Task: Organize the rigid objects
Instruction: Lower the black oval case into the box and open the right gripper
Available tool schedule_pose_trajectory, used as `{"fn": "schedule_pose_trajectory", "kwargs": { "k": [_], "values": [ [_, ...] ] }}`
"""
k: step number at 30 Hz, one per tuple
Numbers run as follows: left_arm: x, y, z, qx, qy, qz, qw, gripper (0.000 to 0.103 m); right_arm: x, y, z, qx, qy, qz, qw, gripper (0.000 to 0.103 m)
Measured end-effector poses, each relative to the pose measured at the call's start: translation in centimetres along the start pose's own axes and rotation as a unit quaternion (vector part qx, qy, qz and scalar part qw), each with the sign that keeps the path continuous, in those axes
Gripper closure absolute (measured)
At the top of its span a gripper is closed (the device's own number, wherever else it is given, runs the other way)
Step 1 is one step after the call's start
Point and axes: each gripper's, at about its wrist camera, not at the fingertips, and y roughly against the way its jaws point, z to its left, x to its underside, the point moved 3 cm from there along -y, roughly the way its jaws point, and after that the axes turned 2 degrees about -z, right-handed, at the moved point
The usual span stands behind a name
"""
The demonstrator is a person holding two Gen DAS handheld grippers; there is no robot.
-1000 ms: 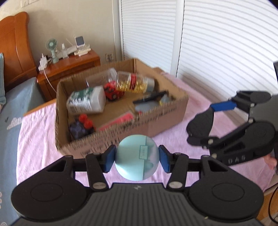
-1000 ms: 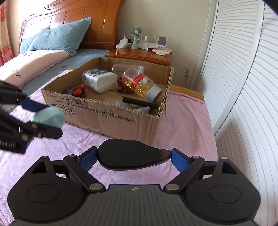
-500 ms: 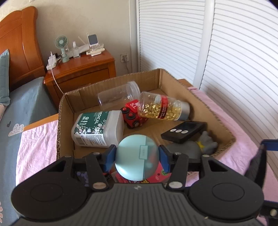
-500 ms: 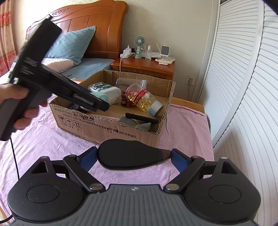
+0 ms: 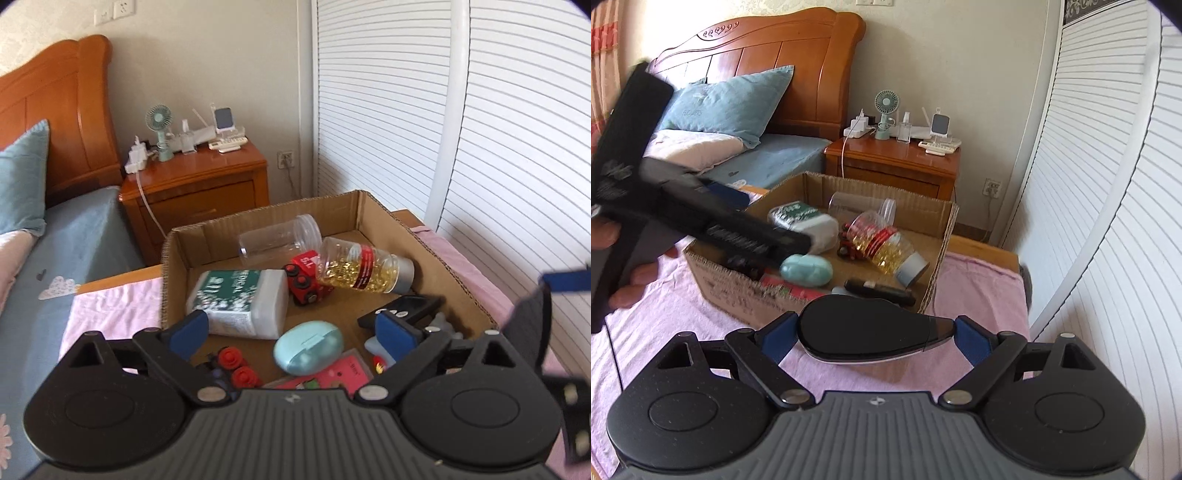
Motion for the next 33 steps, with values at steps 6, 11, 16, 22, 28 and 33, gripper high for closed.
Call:
{"fn": "schedule_pose_trajectory", "kwargs": {
  "k": [6, 11, 16, 22, 28, 33],
  "values": [
    [1.6, 4.0, 0.2, -0.032, 0.000, -0.008, 0.9994, 0.003, -3.5, -2.6, -1.7, -0.001, -0.018, -0.003, 1.000, 0.010],
    [3.1, 6.1, 0.2, -0.019, 0.019, -0.007, 0.9996, 0.001, -7.0, -7.0, -2.8, -0.012, -0.045, 0.016, 0.999, 0.010],
    [4.3, 6.5, -0.4, -0.012, 0.004, -0.001, 0.9999, 0.001, -9.5, -12.0, -3.1, -0.018, -0.063, 0.051, 0.997, 0.010],
    [5.0, 6.6, -0.4, -0.011, 0.000, 0.002, 0.9999, 0.001, -10.0, -15.0, -3.3, -0.001, -0.069, 0.077, 0.995, 0.000],
    [5.0, 6.9, 0.2, -0.020, 0.020, 0.002, 0.9996, 0.001, -9.6, -13.4, -2.8, -0.002, -0.061, 0.075, 0.995, 0.000],
    [4.9, 7.5, 0.7, -0.046, 0.040, 0.002, 0.9982, 0.001, -8.6, -11.3, -1.9, 0.005, -0.057, 0.087, 0.995, 0.000]
  ]
}}
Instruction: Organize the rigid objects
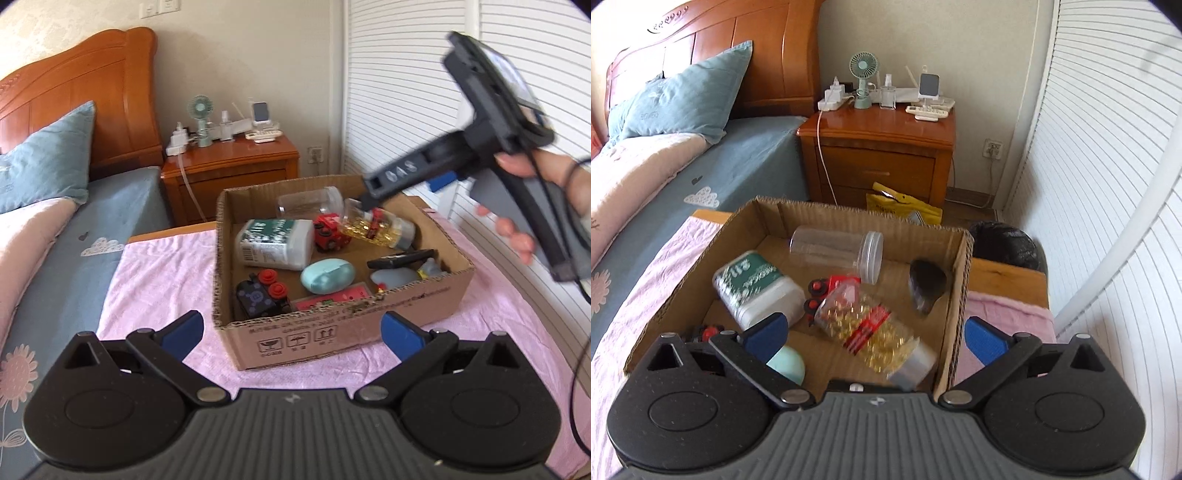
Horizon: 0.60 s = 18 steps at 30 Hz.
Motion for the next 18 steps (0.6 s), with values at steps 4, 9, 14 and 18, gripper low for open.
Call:
{"fn": "schedule_pose_trajectory", "kwargs": {
  "k": [4, 9, 14, 18],
  "values": [
    [-0.2, 0.6, 0.5, -0.040, 0.012, 0.007, 0.9991, 0.001, 2.4, 2.2, 0.6, 0.018, -0.017, 0.018, 1.000, 0.000],
    [0.0, 1.1, 0.7, -0.071, 0.023, 0.038, 0.9964, 0.001, 6.5, 5.5, 1.2, 0.030, -0.049, 0.037, 0.998, 0.000],
    [0.3, 1.7, 0.5, -0.089, 0.032, 0.055, 0.9940, 0.001, 10.0, 8.8, 2.0, 0.055, -0.076, 0.036, 0.995, 0.000],
    [0.3, 2.4, 0.4, -0.079, 0.042, 0.054, 0.9945, 0.001, 11.8, 10.6, 2.6, 0.056, -0.091, 0.033, 0.994, 0.000]
  ]
}}
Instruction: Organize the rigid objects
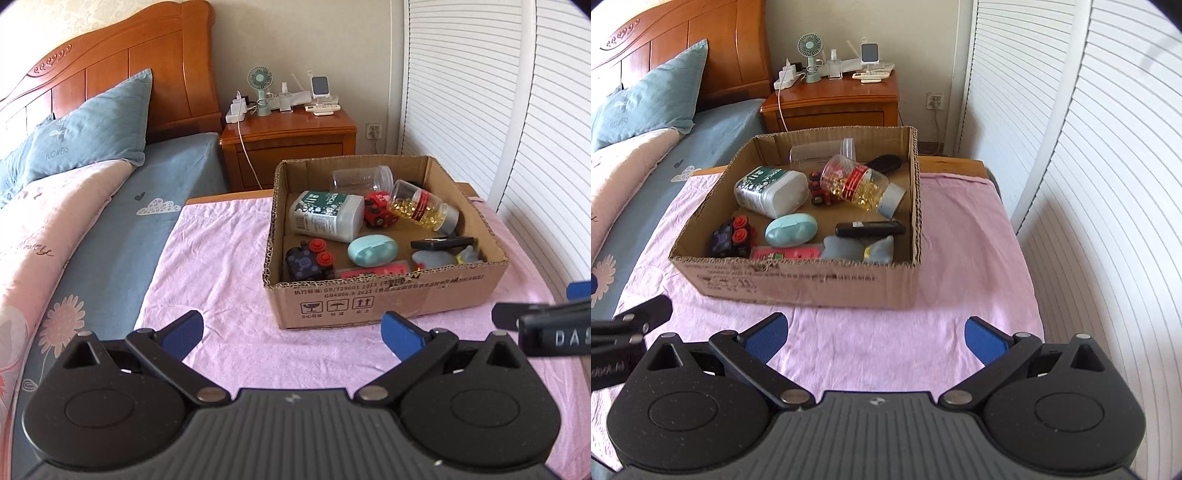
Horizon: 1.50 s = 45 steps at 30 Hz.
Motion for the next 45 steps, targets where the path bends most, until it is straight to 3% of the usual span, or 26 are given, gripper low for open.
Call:
{"fn": "schedule_pose_trajectory", "kwargs": {
  "k": [12, 45],
  "values": [
    [-0.3, 0.9, -0.6, 0.005, 0.004, -0.005, 1.0000, 0.001, 0.9, 2.1, 0.0, 0.000, -0.019, -0.022, 1.000, 0.000],
    [-0.7, 1.6, -0.6, 0.014, 0.021, 0.007, 0.9997, 0.001, 0.6, 3.0, 0.0, 0.005, -0.022, -0.038, 0.999, 0.000]
  ]
}}
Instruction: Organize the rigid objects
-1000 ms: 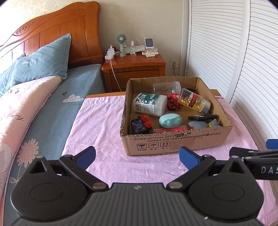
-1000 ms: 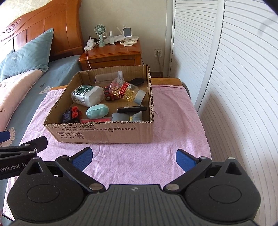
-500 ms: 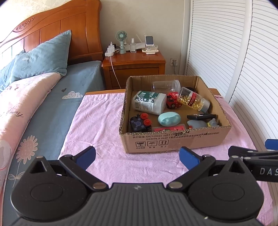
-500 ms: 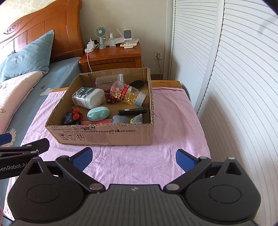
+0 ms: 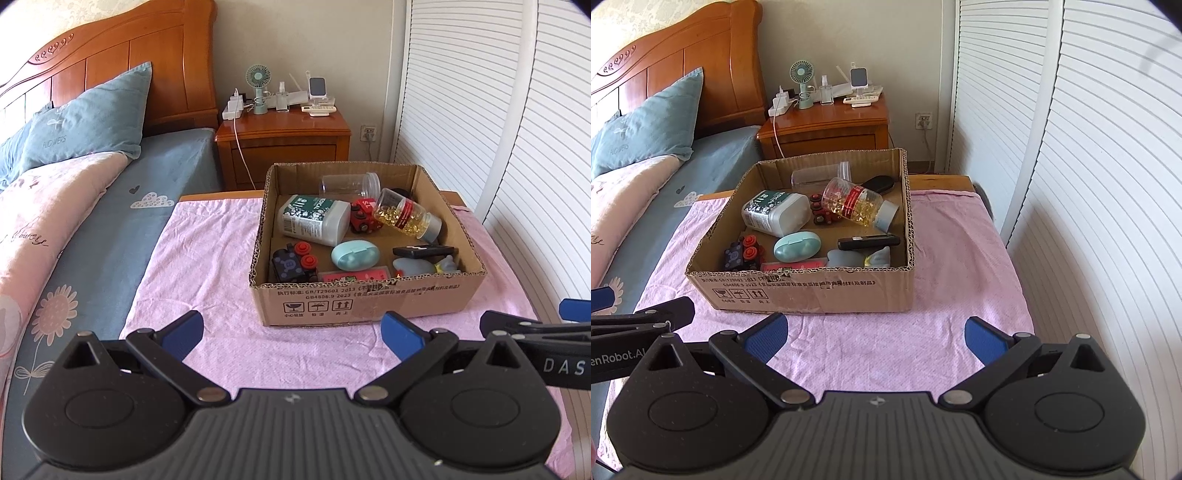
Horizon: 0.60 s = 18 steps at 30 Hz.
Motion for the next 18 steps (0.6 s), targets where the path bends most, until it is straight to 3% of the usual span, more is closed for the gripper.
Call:
{"fn": "schedule_pose_trajectory", "kwargs": {
  "k": [18],
  "values": [
    [0.05, 0.01, -0.14, -0.005, 0.000, 0.000, 1.0000, 0.001, 0.09, -0.11, -0.09, 0.000, -0.003, -0.001, 1.000, 0.000]
  ]
}}
